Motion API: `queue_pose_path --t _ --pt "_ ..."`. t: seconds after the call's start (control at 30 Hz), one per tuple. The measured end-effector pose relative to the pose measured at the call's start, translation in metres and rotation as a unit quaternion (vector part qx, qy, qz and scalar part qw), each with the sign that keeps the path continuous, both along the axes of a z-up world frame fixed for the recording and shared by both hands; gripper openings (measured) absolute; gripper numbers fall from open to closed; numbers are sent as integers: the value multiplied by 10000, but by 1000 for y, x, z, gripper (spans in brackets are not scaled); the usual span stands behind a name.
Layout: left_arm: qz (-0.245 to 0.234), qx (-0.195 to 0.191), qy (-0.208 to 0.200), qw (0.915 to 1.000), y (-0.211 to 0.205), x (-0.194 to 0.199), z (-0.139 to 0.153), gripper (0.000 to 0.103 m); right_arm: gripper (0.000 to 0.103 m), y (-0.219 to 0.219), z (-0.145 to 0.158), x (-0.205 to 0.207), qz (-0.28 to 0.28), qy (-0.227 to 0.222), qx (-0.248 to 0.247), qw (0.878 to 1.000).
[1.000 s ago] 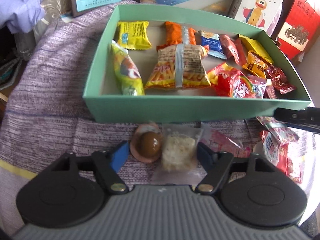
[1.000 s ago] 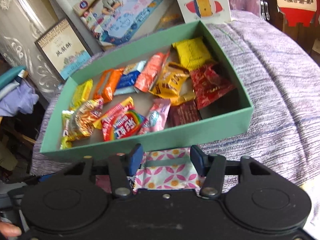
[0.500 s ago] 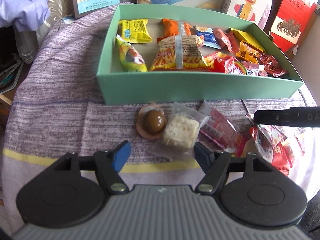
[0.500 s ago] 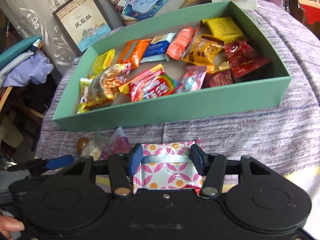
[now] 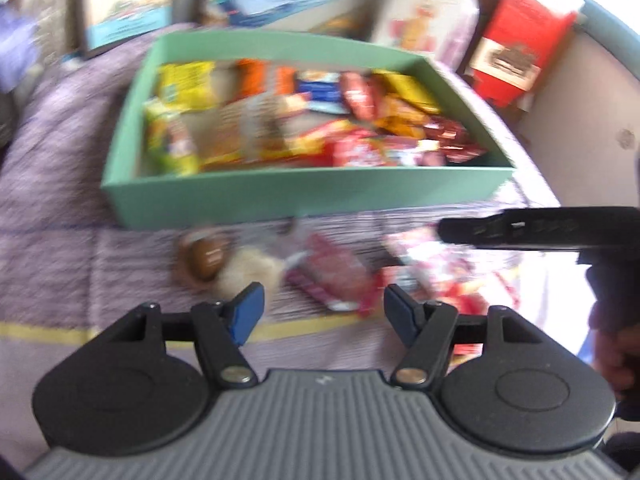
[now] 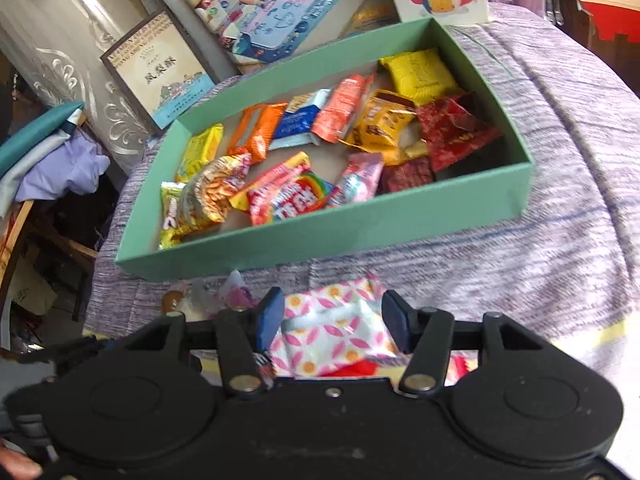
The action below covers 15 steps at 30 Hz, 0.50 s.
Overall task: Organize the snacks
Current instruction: 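Grasp the white round cup candy with left tool while right tool grasps red pack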
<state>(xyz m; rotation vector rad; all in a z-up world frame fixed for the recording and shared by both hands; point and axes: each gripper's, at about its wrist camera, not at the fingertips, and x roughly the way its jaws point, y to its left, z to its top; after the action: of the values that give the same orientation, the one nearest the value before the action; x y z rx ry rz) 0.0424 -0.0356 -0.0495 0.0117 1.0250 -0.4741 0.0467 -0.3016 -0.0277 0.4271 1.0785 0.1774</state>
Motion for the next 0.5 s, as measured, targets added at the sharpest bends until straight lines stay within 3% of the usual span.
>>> queue_pose_path --t 0.2,0.3,0.33,0.5 --pt "-829 331 2 9960 -51 -5 -14 65 56 -16 -4 -19 -116 141 -38 9998" --pt "-882 411 13 9953 -64 -3 -23 60 56 -22 -7 -26 -203 224 96 9995" --pt "-861 390 -26 9955 -63 -4 -22 41 56 -21 -6 -27 -181 227 143 9995" --pt "-642 358 132 9972 -41 -9 -22 42 49 -4 -1 -35 322 186 253 9990"
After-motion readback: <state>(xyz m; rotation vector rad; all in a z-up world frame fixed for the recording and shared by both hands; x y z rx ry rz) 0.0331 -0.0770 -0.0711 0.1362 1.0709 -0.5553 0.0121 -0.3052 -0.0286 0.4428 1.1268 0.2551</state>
